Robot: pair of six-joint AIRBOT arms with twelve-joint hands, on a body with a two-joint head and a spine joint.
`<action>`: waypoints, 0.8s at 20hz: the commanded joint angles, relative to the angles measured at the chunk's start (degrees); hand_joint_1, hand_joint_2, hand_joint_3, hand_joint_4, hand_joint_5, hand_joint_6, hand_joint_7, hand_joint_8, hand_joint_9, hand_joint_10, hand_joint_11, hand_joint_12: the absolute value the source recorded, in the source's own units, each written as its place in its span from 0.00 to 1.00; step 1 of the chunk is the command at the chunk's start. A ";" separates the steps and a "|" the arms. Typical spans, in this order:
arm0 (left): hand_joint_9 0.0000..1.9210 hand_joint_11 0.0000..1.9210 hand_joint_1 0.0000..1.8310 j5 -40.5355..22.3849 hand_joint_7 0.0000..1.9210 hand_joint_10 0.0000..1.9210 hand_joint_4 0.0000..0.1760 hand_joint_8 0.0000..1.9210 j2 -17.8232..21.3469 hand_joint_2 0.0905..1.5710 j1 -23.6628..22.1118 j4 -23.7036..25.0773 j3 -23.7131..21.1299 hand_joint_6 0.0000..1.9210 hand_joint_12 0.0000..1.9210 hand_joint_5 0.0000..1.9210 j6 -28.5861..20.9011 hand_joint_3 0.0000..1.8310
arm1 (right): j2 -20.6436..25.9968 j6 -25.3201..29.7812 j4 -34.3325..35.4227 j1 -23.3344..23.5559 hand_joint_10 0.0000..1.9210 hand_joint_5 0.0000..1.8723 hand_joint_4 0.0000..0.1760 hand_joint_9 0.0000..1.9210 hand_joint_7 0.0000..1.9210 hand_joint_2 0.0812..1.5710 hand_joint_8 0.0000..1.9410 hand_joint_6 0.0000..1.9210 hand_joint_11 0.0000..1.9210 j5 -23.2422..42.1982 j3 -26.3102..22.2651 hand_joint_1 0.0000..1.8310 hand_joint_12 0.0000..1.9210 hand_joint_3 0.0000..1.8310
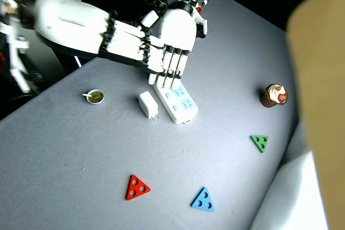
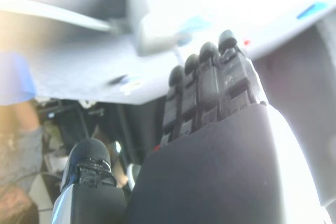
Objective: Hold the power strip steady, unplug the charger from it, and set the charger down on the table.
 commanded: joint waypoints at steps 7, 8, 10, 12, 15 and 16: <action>0.06 0.06 0.00 -4.71 0.06 0.00 0.00 0.00 2.52 0.69 -5.03 -1.22 -0.58 0.00 0.01 0.05 -1.75 0.00 | 10.44 -0.25 -1.10 0.47 0.00 0.07 0.00 0.11 0.11 0.60 0.00 0.01 0.00 0.86 -3.20 0.25 0.31 0.00; 0.07 0.06 0.00 -4.91 0.06 0.01 0.00 0.00 2.82 0.69 -5.42 -1.22 -0.68 0.01 0.02 0.05 -2.01 0.00 | 11.15 0.07 -0.97 0.47 0.00 0.08 0.00 0.11 0.12 0.60 0.01 0.01 0.00 0.85 -3.57 0.26 0.31 0.00; 0.07 0.06 0.01 -5.42 0.06 0.00 0.00 0.00 3.40 0.69 -6.51 -1.22 -0.84 0.00 0.02 0.05 -2.56 0.00 | 12.26 0.64 -0.90 0.47 0.00 0.08 0.00 0.11 0.11 0.62 0.00 0.00 0.00 1.65 -4.40 0.25 0.26 0.00; 0.07 0.07 0.01 -5.74 0.06 0.00 0.00 0.00 3.69 0.69 -7.52 -1.20 -1.06 0.00 0.02 0.05 -2.58 0.00 | 12.29 0.75 -0.91 0.49 0.00 0.08 0.00 0.11 0.11 0.62 0.00 0.00 0.00 1.96 -4.84 0.25 0.26 0.00; 0.05 0.05 0.00 -5.66 0.05 0.00 0.00 0.00 3.94 0.69 -8.42 -1.20 -1.46 0.00 0.01 0.05 -3.28 0.00 | 12.28 0.75 -1.25 0.99 0.00 0.07 0.00 0.09 0.10 0.64 0.00 0.00 0.00 1.87 -5.03 0.24 0.25 0.00; 0.06 0.05 0.00 -5.38 0.06 0.00 0.00 0.00 3.95 0.69 -8.89 -1.20 -1.56 0.00 0.02 0.06 -3.60 0.00 | 12.25 0.76 -1.26 1.00 0.00 0.08 0.00 0.10 0.10 0.63 0.00 0.00 0.00 1.99 -4.92 0.24 0.27 0.00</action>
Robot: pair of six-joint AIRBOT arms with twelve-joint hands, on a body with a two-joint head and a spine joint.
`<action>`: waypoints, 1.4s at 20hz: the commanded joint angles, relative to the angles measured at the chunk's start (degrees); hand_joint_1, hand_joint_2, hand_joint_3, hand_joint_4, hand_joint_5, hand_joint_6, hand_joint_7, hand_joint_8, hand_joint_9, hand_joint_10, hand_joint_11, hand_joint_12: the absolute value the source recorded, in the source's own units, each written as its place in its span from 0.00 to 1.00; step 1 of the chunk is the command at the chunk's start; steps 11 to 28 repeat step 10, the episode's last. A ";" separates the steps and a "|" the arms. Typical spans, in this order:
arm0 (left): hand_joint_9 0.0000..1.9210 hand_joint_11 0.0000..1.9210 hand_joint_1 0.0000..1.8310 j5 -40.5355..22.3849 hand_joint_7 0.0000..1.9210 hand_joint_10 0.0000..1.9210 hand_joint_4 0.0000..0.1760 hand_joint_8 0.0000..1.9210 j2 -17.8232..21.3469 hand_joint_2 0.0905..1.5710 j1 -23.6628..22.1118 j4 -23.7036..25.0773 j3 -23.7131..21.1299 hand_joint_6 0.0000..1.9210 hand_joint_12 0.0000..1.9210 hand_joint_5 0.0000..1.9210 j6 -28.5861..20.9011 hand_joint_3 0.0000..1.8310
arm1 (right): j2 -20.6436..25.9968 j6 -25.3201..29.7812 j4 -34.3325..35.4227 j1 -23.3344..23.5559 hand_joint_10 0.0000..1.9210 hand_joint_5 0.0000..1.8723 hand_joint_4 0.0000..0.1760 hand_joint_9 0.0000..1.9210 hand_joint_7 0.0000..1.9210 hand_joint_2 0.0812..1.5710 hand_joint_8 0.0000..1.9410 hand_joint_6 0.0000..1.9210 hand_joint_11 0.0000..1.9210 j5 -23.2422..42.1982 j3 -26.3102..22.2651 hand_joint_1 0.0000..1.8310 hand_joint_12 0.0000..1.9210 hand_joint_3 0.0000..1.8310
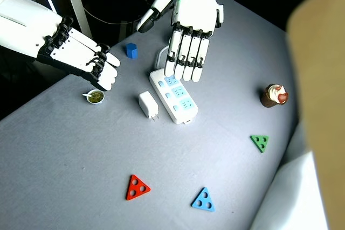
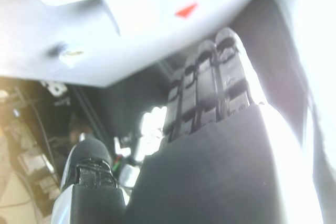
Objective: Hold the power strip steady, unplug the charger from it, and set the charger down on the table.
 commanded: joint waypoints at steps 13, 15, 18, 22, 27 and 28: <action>0.11 0.09 0.00 -4.03 0.10 0.00 0.00 0.00 0.79 0.69 -3.87 -1.36 1.11 0.00 0.04 0.09 -0.91 0.00 | -1.08 7.19 -1.00 3.82 0.00 0.13 0.00 0.21 0.19 0.68 0.00 0.00 0.04 2.05 2.76 0.26 0.35 0.00; 0.11 0.09 0.00 -4.03 0.10 0.00 0.00 0.00 0.79 0.69 -3.87 -1.36 1.11 0.00 0.04 0.09 -0.91 0.00 | -1.08 7.19 -1.00 3.82 0.00 0.13 0.00 0.21 0.19 0.68 0.00 0.00 0.04 2.05 2.76 0.26 0.35 0.00; 0.11 0.09 0.00 -4.03 0.10 0.00 0.00 0.00 0.79 0.69 -3.87 -1.36 1.11 0.00 0.04 0.09 -0.91 0.00 | -1.08 7.19 -1.00 3.82 0.00 0.13 0.00 0.21 0.19 0.68 0.00 0.00 0.04 2.05 2.76 0.26 0.35 0.00; 0.11 0.09 0.00 -4.03 0.10 0.00 0.00 0.00 0.79 0.69 -3.87 -1.36 1.11 0.00 0.04 0.09 -0.91 0.00 | -1.08 7.19 -1.00 3.82 0.00 0.13 0.00 0.21 0.19 0.68 0.00 0.00 0.04 2.05 2.76 0.26 0.35 0.00; 0.11 0.09 0.00 -4.03 0.10 0.00 0.00 0.00 0.79 0.69 -3.87 -1.36 1.11 0.00 0.04 0.09 -0.91 0.00 | -1.08 7.19 -1.00 3.82 0.00 0.13 0.00 0.21 0.19 0.68 0.00 0.00 0.04 2.05 2.76 0.26 0.35 0.00; 0.11 0.09 0.00 -4.03 0.10 0.00 0.00 0.00 0.79 0.69 -3.87 -1.36 1.11 0.00 0.04 0.09 -0.91 0.00 | -1.08 7.19 -1.00 3.82 0.00 0.13 0.00 0.21 0.19 0.68 0.00 0.00 0.04 2.05 2.76 0.26 0.35 0.00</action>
